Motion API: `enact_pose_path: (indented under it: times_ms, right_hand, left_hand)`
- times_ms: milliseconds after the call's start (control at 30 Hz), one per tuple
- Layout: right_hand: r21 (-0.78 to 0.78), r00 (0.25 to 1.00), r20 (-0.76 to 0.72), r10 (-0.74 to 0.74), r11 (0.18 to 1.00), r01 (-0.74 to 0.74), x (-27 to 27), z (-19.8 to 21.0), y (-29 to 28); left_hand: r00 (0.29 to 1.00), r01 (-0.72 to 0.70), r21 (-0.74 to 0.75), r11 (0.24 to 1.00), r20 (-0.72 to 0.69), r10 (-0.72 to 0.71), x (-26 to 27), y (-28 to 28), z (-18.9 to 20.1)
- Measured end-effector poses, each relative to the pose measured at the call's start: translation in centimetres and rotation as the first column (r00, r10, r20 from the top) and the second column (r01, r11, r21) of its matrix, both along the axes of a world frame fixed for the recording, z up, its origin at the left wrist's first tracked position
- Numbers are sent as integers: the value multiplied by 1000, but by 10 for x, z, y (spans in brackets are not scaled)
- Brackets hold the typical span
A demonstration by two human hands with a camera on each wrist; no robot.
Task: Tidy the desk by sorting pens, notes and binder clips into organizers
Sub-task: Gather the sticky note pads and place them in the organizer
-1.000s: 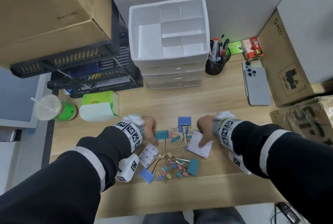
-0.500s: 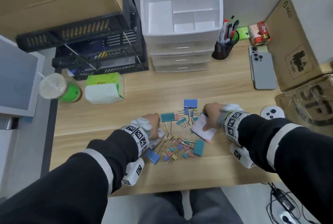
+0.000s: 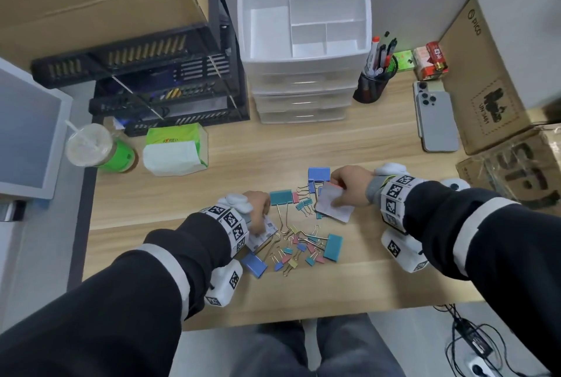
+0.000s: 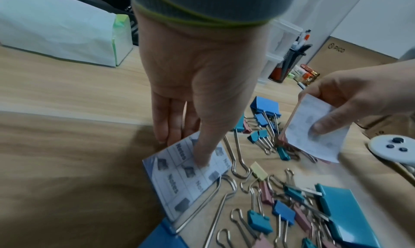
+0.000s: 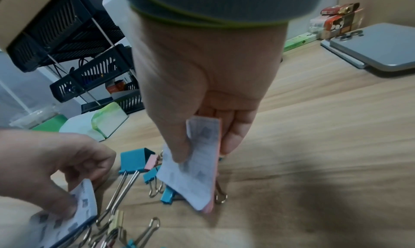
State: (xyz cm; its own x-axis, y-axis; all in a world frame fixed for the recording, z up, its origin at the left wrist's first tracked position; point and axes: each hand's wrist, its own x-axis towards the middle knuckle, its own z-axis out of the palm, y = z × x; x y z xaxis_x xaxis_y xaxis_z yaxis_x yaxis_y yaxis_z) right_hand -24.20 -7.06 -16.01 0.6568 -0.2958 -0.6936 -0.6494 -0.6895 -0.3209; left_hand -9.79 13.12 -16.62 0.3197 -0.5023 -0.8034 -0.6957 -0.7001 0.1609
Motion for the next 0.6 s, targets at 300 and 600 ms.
enact_pose_path:
  times_ms: [300, 600]
  right_hand:
    - [203, 982, 139, -126, 974, 97, 23, 27, 3]
    - [535, 949, 134, -284, 827, 172, 80, 77, 17]
  left_hand:
    - [938, -277, -184, 943, -265, 224, 27, 1, 49]
    - [767, -639, -395, 660, -397, 505, 45, -31, 106]
